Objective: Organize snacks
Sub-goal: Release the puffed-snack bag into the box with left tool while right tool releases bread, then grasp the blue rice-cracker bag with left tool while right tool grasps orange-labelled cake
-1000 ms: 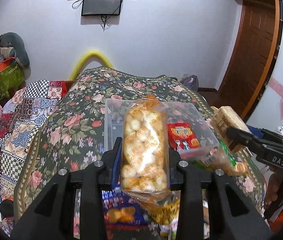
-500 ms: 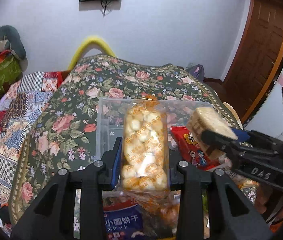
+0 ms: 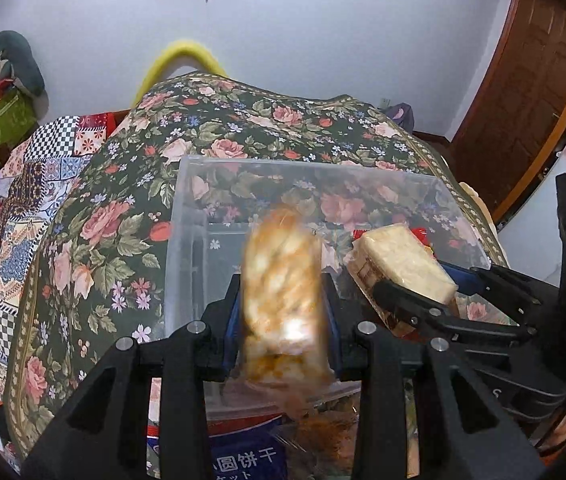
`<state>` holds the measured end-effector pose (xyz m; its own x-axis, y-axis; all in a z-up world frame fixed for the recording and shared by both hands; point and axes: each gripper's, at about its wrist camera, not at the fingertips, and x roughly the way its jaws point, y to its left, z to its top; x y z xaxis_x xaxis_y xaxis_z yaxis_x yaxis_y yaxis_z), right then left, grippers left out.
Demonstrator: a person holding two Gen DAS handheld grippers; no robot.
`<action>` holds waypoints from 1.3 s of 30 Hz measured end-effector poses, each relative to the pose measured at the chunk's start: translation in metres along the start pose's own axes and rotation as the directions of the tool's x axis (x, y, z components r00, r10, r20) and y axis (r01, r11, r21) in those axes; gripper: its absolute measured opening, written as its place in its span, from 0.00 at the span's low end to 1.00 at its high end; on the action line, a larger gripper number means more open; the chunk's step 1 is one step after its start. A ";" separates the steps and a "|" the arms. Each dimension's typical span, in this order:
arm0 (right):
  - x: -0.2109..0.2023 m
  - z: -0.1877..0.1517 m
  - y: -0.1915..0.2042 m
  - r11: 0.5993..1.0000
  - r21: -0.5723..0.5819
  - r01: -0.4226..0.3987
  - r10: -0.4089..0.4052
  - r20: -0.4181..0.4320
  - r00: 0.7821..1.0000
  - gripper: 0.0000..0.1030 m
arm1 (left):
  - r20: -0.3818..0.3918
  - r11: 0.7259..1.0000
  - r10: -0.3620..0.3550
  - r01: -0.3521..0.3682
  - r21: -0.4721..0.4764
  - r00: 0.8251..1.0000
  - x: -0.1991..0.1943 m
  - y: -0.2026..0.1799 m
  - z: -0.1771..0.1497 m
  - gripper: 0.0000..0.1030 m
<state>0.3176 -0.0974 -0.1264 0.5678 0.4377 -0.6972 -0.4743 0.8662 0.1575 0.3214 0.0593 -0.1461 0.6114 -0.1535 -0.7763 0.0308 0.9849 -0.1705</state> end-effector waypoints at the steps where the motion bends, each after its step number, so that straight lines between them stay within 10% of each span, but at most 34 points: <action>1: 0.000 0.000 0.001 1.000 -0.005 0.001 -0.001 -0.002 1.000 0.54 | -0.004 1.000 -0.010 0.010 -0.003 1.000 0.000 0.001 0.000 0.36; 23: -0.122 -0.033 -0.042 0.998 -0.019 0.067 -0.062 0.181 0.982 0.64 | 0.104 0.996 0.024 -0.033 0.085 0.994 -0.100 -0.003 -0.042 0.70; 39: -0.106 -0.112 -0.115 0.971 0.027 0.237 -0.237 -0.012 0.972 0.74 | -0.063 0.996 0.067 -0.063 0.061 0.996 -0.062 0.020 -0.117 0.84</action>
<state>0.2365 -0.2710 -0.1494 0.6558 0.2173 -0.7229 -0.3078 0.9514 0.0068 0.1913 0.0795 -0.1721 0.5608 -0.0922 -0.8228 0.0405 0.9956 -0.0840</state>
